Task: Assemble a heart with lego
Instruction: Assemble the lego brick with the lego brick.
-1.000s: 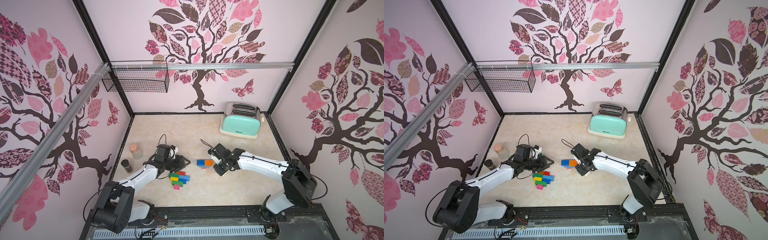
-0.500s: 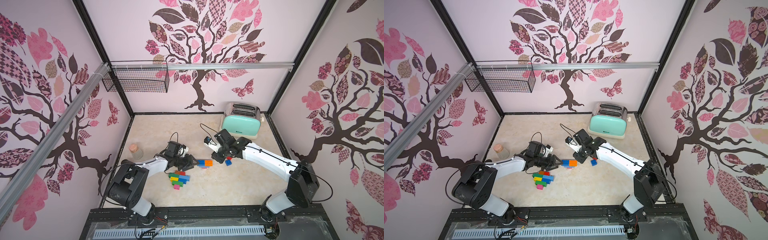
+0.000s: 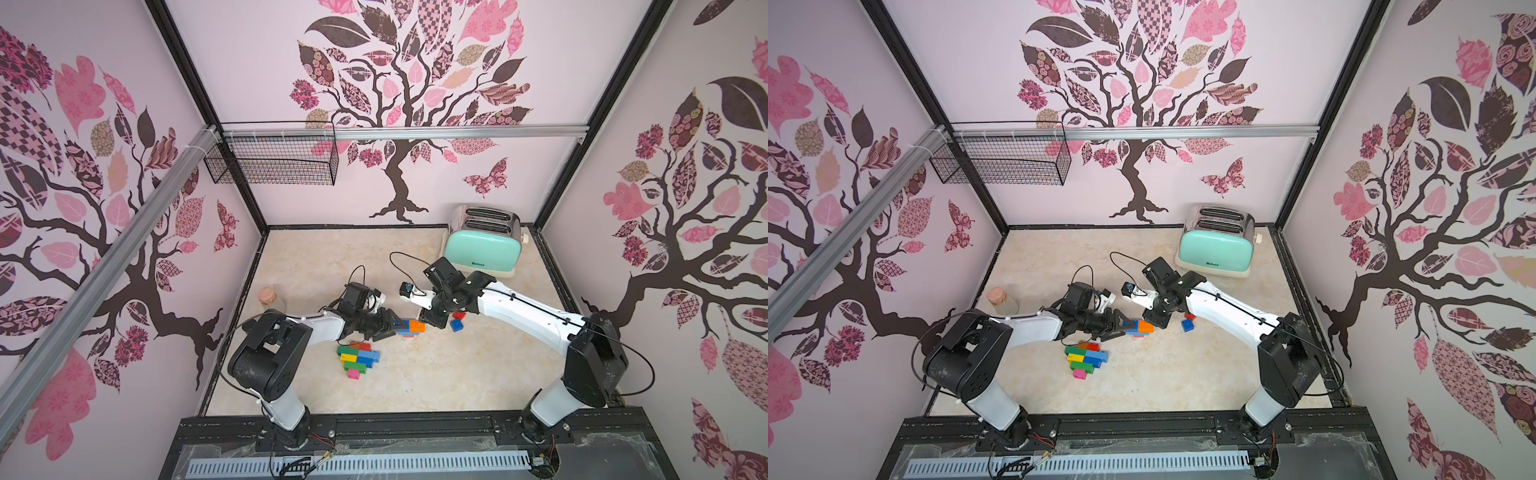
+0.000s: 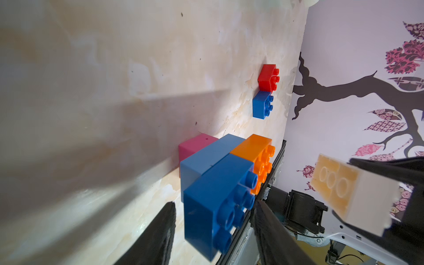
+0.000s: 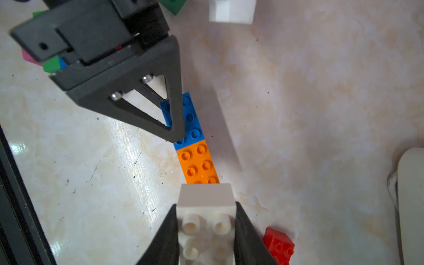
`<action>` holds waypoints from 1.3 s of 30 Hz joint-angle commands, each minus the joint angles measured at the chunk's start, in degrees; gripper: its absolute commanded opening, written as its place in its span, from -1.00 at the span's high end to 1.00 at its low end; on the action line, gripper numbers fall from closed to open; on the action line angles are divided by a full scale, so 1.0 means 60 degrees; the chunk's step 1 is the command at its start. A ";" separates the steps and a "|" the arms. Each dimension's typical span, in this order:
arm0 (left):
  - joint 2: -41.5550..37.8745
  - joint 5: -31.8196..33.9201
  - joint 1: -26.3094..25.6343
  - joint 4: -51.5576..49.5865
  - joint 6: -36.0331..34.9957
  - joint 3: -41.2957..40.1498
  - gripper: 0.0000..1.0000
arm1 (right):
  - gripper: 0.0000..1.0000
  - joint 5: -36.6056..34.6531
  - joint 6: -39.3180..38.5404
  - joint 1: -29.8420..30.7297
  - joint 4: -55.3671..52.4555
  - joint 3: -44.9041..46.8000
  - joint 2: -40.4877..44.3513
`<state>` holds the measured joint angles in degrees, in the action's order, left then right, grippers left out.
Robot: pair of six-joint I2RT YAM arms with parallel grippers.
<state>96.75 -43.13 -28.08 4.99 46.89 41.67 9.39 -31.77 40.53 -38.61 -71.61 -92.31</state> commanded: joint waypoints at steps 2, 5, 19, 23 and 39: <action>0.0213 0.0385 -0.0133 0.0351 0.0141 0.0073 -0.06 | 0.36 0.0158 -0.0904 0.0136 -0.0525 -0.0296 -0.0490; 0.0245 0.0544 -0.0169 0.0379 0.0146 -0.0049 -0.01 | 0.37 0.0034 -0.1038 0.0144 -0.0752 -0.0495 -0.0816; 0.0239 0.0458 -0.0179 0.1123 0.0308 -0.0364 0.01 | 0.38 -0.0490 -0.1795 0.0290 -0.1656 -0.1633 -0.1749; 0.0350 0.0539 -0.0182 0.1063 0.0210 -0.0376 0.02 | 0.38 -0.0563 -0.2362 0.0299 -0.1738 -0.1760 -0.1962; 0.0585 0.0671 -0.0184 0.1332 0.0285 -0.0506 0.03 | 0.39 -0.0745 -0.4249 0.0320 -0.1208 -0.1717 -0.2090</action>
<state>98.30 -41.87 -28.97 14.20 49.10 39.99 5.08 -54.50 42.19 -45.78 -80.64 -104.55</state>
